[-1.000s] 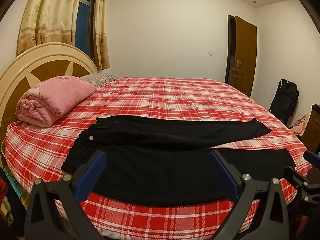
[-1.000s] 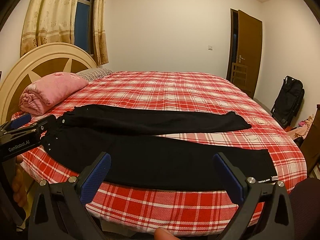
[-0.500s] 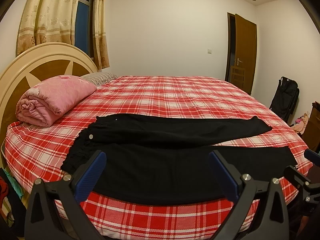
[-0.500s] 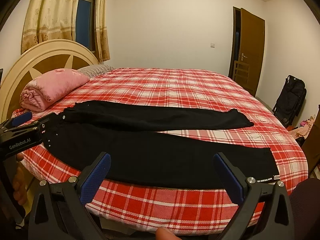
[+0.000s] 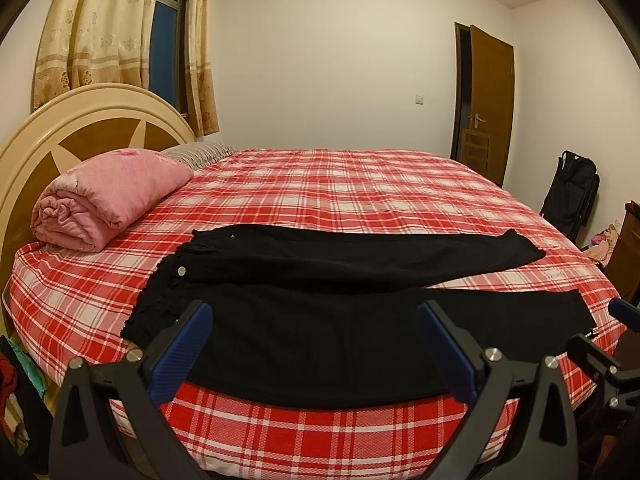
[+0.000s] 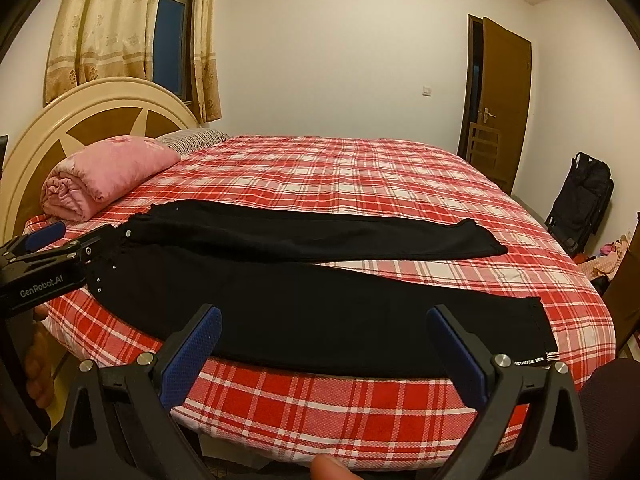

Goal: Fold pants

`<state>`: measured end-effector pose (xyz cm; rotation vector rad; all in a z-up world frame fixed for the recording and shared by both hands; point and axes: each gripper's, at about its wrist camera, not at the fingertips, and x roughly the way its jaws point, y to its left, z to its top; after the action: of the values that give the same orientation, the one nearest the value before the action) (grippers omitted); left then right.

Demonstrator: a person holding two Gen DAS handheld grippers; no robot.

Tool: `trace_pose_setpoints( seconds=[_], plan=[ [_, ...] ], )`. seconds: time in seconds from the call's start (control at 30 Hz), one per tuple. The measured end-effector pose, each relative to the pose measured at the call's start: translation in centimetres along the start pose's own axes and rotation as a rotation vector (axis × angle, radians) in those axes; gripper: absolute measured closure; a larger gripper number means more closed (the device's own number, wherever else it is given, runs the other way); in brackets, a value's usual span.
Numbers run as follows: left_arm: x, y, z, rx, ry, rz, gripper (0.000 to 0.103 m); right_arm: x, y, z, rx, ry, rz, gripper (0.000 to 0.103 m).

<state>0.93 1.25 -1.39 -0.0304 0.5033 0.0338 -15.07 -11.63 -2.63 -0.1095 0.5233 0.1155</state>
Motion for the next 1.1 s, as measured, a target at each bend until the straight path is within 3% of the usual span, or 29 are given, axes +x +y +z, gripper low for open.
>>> trace_pose_setpoints(
  seconds=[0.83, 1.0, 1.1],
  plan=[
    [0.5, 0.1, -0.2, 0.000, 0.009, 0.001, 0.000, 0.6, 0.2, -0.3, -0.005, 0.013, -0.001, 0.001],
    [1.0, 0.3, -0.4, 0.001, 0.019, 0.006, 0.000, 2.4, -0.2, -0.9, -0.023, 0.019, -0.008, 0.001],
    [2.1, 0.7, -0.6, 0.009, 0.028, 0.019, 0.000, 5.5, -1.2, -1.4, -0.028, 0.090, 0.016, 0.001]
  ],
)
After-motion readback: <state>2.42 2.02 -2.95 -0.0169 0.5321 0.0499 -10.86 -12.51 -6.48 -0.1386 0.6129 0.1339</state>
